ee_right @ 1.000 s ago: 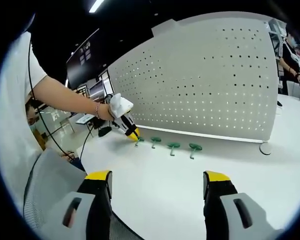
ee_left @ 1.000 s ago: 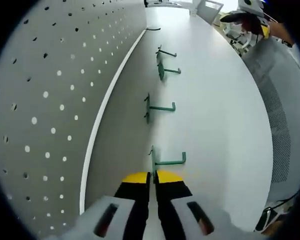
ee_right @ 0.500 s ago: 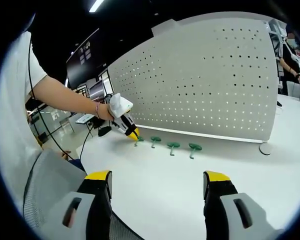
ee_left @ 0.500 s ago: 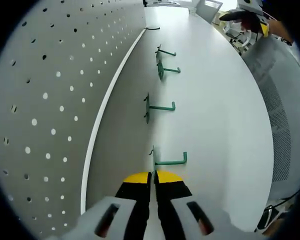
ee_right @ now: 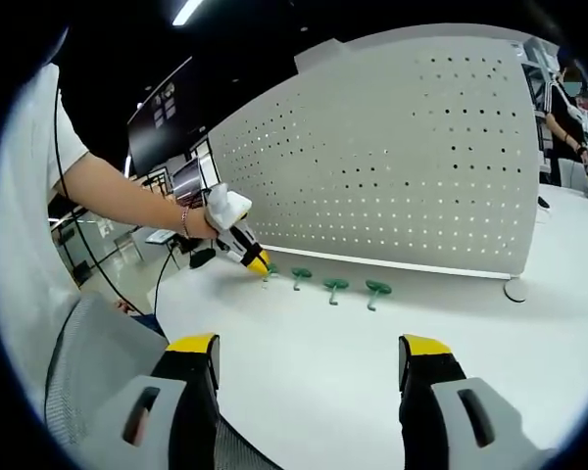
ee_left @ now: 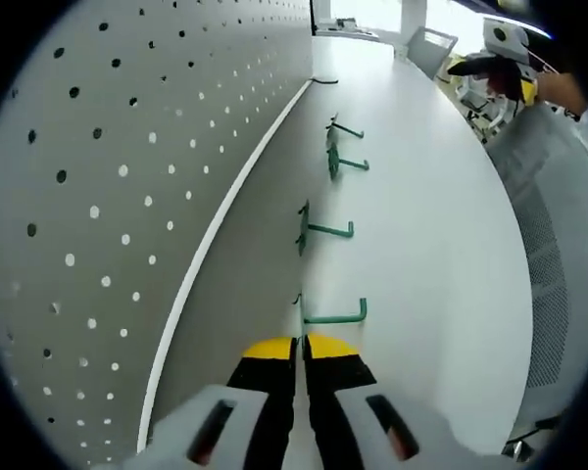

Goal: Insert the hook assembly into the mounting plate slot until the hook locks in place.

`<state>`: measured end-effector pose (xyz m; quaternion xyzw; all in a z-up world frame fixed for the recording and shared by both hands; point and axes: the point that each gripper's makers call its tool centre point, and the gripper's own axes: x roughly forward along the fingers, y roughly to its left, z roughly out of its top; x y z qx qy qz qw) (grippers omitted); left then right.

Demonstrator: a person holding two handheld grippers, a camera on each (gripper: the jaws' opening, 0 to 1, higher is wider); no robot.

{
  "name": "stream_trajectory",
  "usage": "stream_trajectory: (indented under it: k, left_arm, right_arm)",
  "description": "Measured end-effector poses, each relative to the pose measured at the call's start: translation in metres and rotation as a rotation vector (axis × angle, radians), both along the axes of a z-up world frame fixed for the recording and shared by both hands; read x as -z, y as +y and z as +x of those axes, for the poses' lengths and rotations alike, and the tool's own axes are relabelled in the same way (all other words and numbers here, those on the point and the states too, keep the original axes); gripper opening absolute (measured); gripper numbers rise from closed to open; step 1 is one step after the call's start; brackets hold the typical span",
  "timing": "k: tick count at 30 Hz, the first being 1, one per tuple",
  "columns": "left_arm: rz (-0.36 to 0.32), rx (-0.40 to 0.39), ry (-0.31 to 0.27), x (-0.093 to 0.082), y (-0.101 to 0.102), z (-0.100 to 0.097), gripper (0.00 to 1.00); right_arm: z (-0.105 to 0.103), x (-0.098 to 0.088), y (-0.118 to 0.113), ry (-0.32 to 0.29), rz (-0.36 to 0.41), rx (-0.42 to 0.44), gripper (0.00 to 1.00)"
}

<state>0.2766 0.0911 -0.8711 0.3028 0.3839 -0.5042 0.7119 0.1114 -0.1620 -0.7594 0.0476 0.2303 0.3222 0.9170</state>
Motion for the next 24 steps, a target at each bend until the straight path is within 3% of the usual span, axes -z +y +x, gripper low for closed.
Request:
stream_trajectory:
  k: [12,18,24]
  left_arm:
    - [-0.064,-0.046,-0.027,-0.013,-0.004,0.001,0.02]
    - [-0.143,-0.103,-0.034,-0.024,-0.011,0.003,0.02]
    - [-0.18,-0.113,-0.066,-0.033,-0.017,0.001,0.02]
  right_arm:
    - [0.0,-0.003,0.002,-0.006,0.001,-0.005,0.72]
    - [0.0,-0.005,0.003,-0.013,0.002,-0.009,0.72]
    - [0.001,-0.007,0.004,-0.015,0.006,-0.01,0.72]
